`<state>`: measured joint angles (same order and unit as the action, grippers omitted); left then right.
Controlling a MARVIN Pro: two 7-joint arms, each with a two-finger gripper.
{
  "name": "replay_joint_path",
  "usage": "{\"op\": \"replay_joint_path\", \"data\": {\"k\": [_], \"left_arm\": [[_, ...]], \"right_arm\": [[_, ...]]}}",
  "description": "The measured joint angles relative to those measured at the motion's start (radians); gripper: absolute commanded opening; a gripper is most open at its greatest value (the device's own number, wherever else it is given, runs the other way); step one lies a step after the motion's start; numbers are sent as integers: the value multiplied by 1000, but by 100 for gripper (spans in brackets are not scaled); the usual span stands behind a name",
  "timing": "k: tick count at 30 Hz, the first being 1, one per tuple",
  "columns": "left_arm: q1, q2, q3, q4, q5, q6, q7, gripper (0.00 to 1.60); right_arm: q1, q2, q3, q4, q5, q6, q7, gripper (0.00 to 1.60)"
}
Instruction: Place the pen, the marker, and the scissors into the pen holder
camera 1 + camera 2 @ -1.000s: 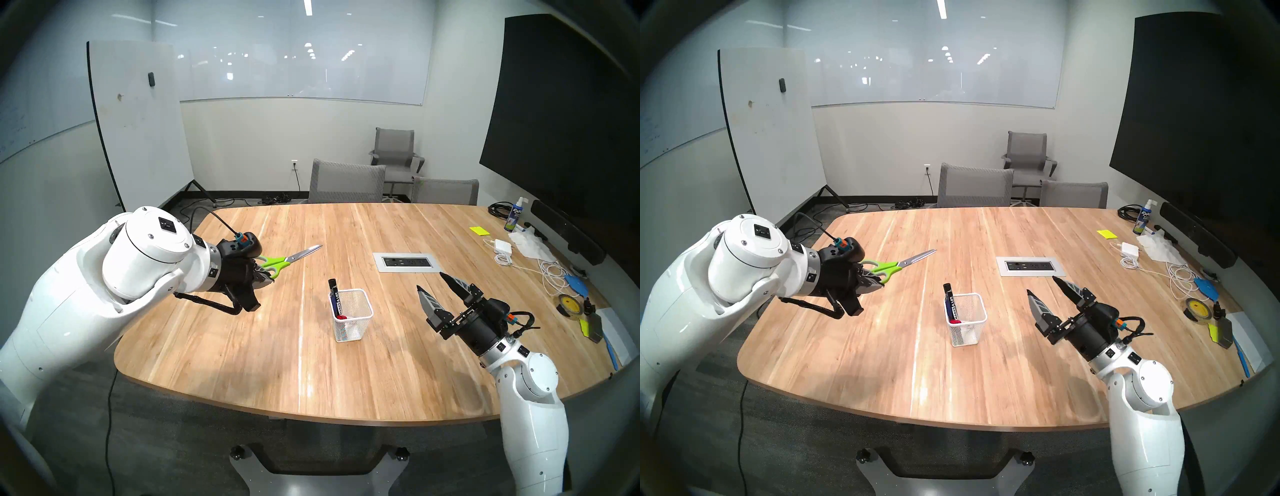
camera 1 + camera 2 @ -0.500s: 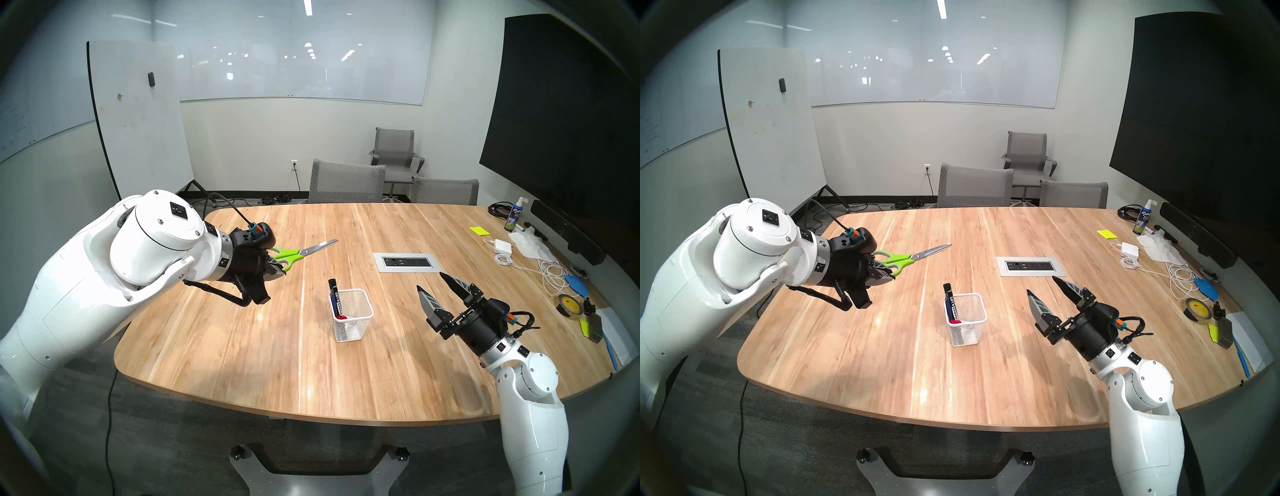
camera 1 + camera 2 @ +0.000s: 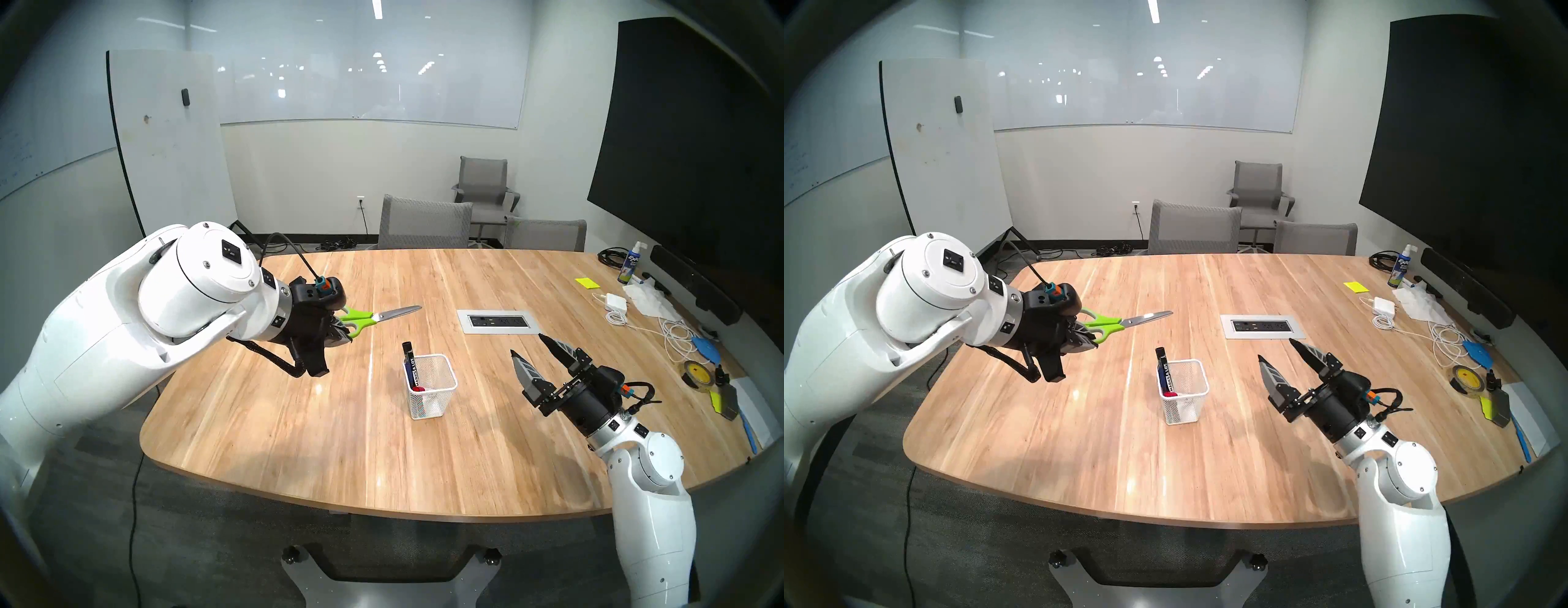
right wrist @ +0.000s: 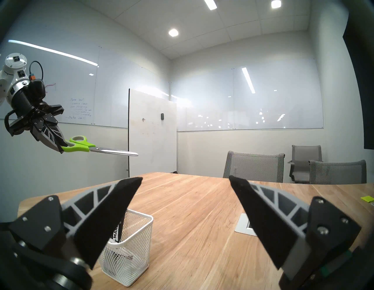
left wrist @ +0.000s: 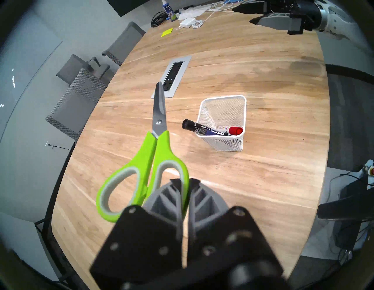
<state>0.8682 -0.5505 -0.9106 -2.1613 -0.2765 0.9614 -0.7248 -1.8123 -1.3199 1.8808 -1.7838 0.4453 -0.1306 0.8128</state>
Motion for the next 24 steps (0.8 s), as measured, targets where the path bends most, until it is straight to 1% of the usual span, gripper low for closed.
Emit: {"op": "replay_joint_path", "data": {"k": [11,17,24], "left_arm": [[-86,37,28,-27,54,-31,-121,0],[-128,52,79,-51,98,-59,-193,0],[-161,60,128,-70,138,-85,-223,0]], "right_arm": [[1,-2,2,0,-2,1,2,160],[1,-4,3,0,-3,2,3,160],[2,-5,4,0,-5,3,4,160]]}}
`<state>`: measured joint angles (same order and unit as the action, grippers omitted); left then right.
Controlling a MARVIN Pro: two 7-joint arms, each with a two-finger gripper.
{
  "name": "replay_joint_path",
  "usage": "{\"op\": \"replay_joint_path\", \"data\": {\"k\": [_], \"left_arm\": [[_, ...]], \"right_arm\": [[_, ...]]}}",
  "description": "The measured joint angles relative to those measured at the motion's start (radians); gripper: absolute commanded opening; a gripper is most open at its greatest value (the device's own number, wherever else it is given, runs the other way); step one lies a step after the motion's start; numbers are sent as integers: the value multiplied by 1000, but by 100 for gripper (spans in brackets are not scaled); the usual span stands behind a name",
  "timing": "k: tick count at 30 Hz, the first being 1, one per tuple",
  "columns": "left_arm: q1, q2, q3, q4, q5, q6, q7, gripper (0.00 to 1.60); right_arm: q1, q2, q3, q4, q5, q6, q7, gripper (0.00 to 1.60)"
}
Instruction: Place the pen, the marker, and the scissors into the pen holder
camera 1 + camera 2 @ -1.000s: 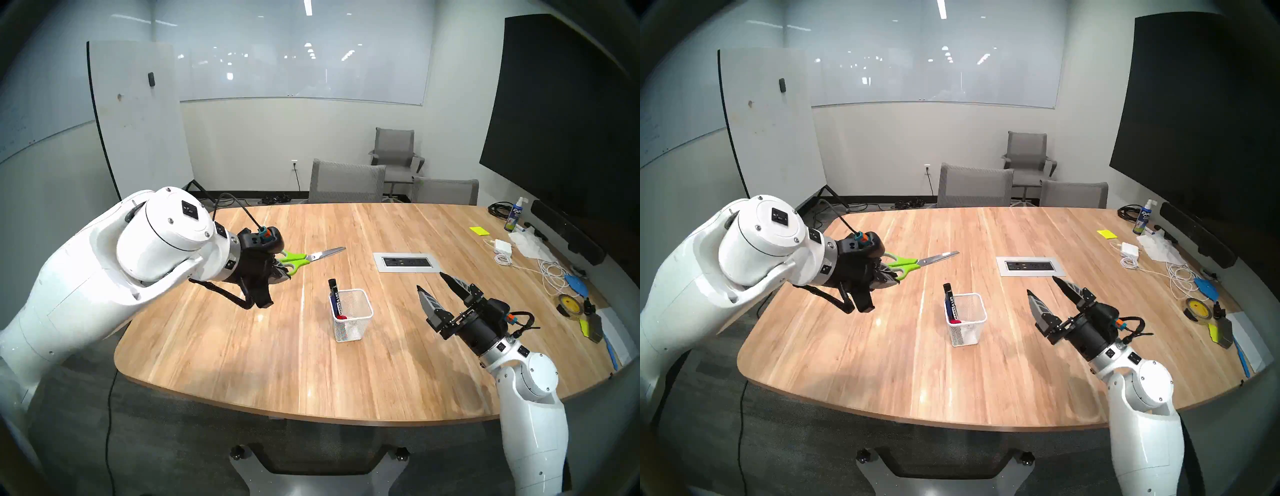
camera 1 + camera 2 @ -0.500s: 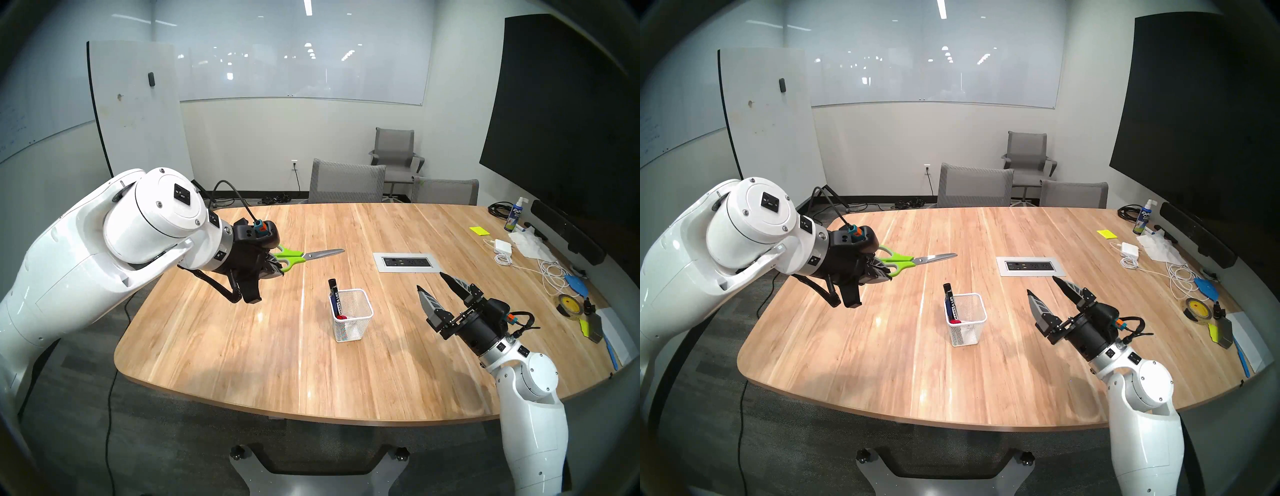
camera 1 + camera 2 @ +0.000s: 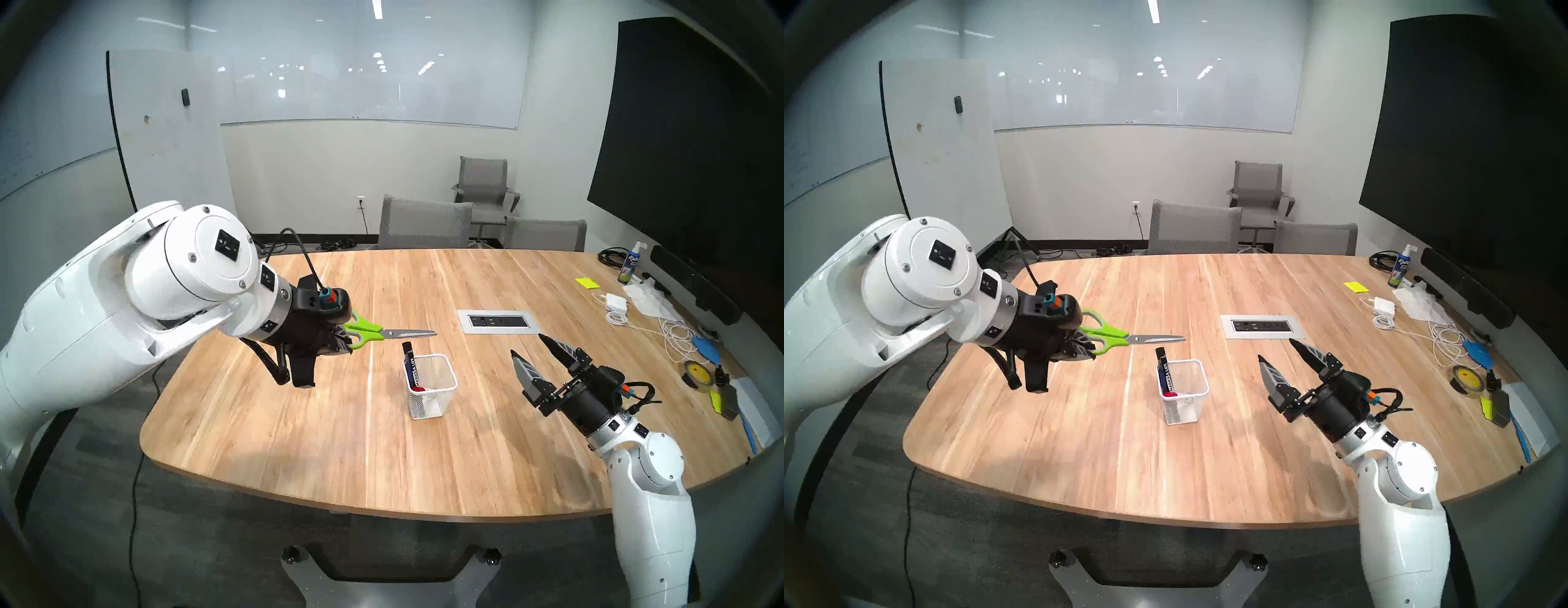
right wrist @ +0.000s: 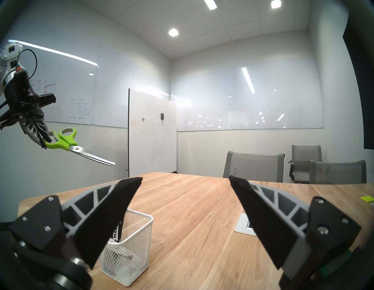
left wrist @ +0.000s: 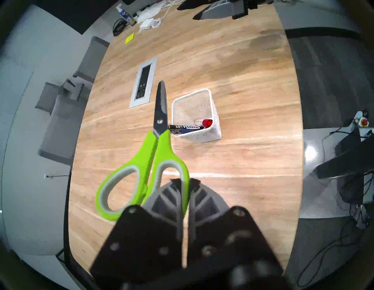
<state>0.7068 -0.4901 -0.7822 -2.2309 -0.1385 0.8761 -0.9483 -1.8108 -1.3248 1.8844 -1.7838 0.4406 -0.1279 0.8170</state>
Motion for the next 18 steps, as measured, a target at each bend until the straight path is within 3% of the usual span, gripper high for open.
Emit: {"op": "replay_joint_path", "data": {"k": [18], "left_arm": [[-97,-19,122,-15,96,-36,-43,0]], "right_arm": [[1,-4,2,0,-3,2,3,160]]}}
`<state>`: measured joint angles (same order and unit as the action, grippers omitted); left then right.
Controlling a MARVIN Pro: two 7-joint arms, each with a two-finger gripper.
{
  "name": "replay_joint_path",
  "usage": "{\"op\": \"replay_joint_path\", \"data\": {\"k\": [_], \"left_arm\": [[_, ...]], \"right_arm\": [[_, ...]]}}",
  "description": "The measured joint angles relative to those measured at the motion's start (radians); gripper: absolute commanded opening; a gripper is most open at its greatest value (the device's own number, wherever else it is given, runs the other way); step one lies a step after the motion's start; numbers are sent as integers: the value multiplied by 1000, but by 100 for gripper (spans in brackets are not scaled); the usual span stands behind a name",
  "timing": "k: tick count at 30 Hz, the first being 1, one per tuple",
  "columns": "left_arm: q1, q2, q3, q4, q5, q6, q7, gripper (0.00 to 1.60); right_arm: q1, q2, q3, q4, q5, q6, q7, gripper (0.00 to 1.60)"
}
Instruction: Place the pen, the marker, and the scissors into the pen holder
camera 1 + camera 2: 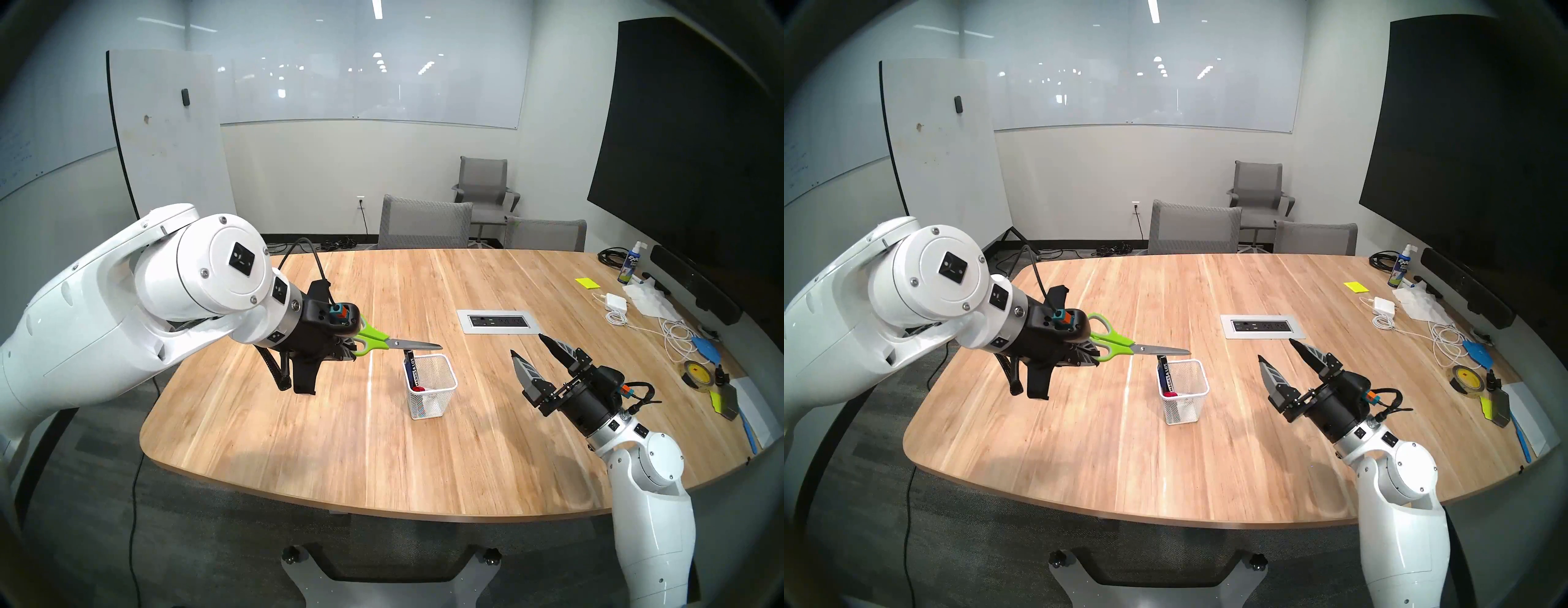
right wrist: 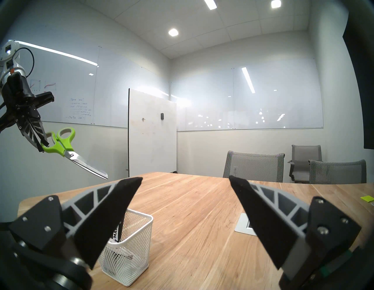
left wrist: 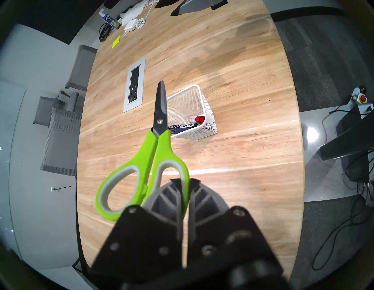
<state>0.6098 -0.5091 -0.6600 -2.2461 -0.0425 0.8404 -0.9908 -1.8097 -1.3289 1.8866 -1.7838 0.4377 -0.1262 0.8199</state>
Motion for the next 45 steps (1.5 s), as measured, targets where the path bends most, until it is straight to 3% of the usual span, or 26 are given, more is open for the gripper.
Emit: {"op": "replay_joint_path", "data": {"k": [20,29,45], "left_arm": [[-164,-109,210,67,98,14,13,0],[-250,-139,318,112,152,-27,-26,0],[-352,-179,425,183,223,-88,-86,0]], "right_arm": [[1,-4,3,0,-3,1,4,160],[2,-6,4,0,-5,2,6,160],[3,-9,6,0,-7,3,8,160]]}}
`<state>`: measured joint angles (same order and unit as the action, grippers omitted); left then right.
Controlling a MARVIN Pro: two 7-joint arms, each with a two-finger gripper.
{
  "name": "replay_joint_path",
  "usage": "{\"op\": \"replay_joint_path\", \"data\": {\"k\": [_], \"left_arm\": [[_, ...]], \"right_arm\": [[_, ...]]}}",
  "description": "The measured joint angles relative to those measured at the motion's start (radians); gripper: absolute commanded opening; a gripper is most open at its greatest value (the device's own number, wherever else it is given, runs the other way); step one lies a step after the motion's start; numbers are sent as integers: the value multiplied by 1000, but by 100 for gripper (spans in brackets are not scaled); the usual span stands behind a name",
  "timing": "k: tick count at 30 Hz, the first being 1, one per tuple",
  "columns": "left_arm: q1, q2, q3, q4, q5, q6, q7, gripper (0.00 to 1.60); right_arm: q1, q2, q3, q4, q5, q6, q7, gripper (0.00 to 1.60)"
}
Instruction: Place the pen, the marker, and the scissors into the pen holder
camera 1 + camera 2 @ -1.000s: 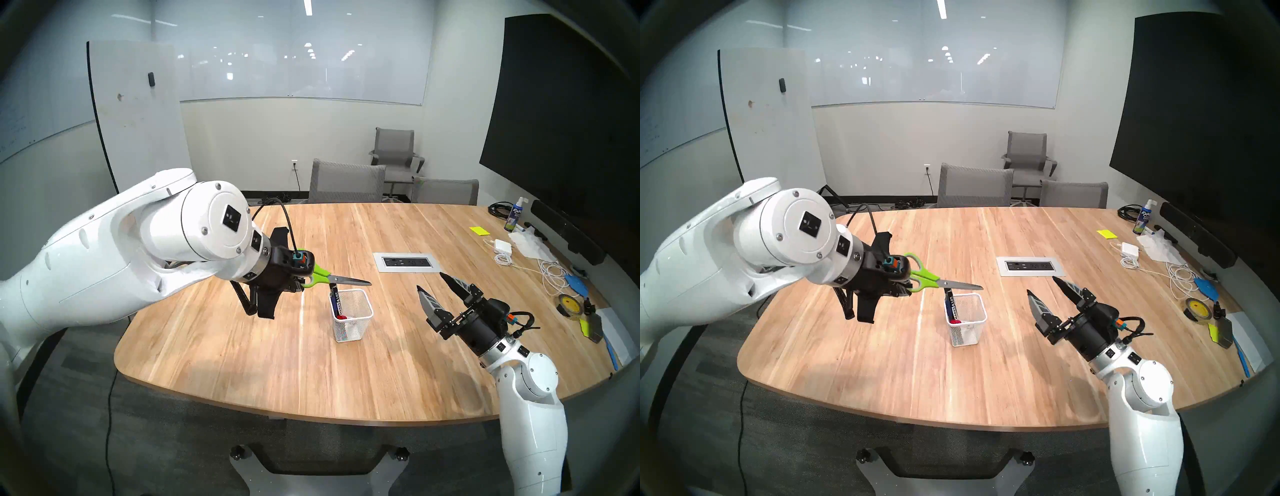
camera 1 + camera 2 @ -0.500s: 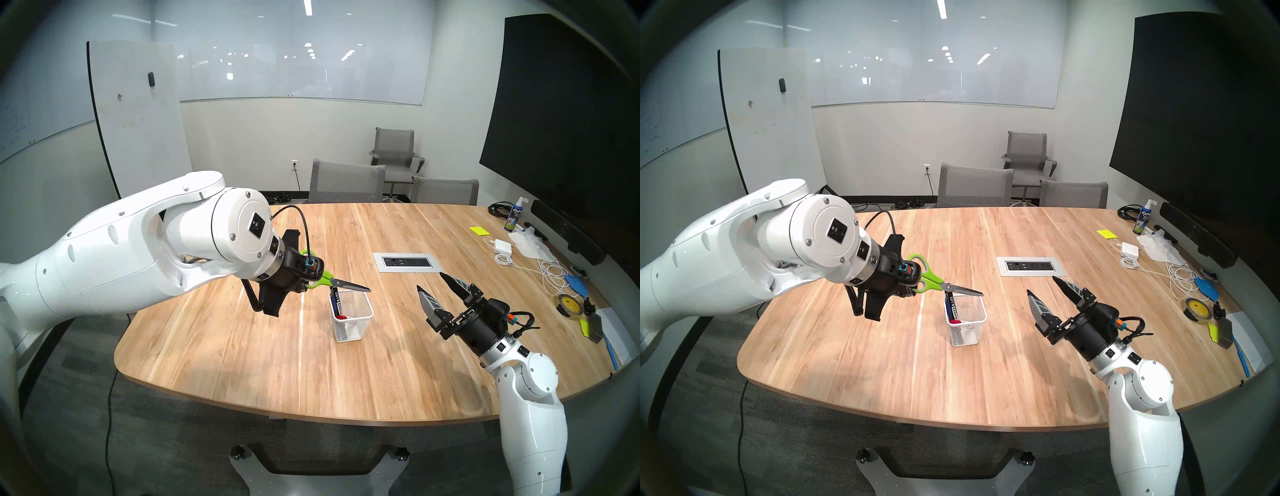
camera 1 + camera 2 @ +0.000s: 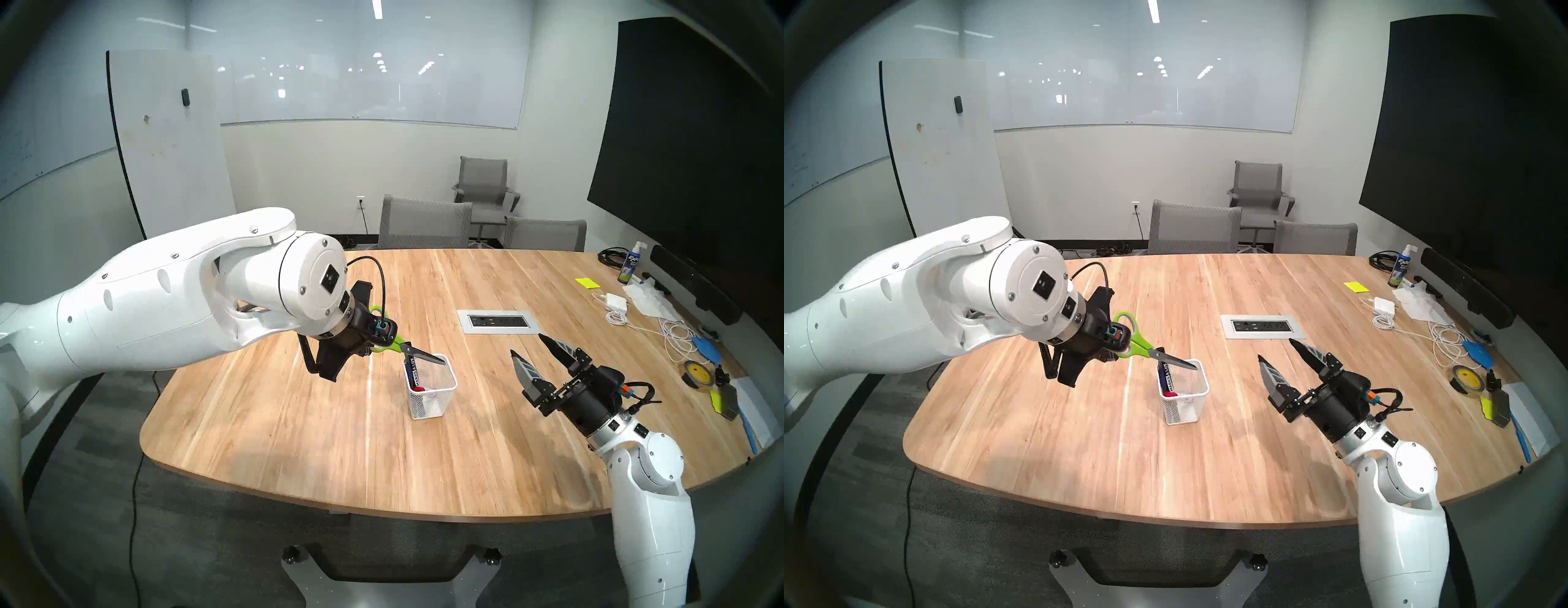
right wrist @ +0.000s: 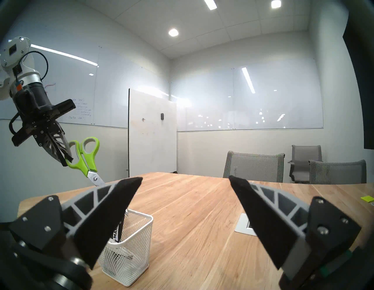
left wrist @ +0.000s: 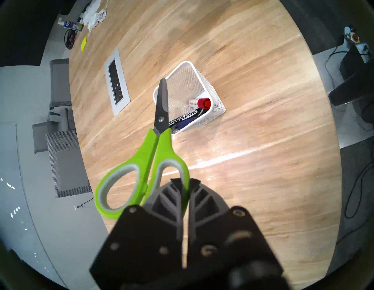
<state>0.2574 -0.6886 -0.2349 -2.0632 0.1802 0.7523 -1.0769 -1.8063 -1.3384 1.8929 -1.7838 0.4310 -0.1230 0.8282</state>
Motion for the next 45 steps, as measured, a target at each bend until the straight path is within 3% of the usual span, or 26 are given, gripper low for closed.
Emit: {"op": "replay_joint_path", "data": {"k": [45], "left_arm": [[-186,-134,201,62,138,-132,-133,0]], "right_arm": [[3,-10,7,0,-8,5,9,160]]}}
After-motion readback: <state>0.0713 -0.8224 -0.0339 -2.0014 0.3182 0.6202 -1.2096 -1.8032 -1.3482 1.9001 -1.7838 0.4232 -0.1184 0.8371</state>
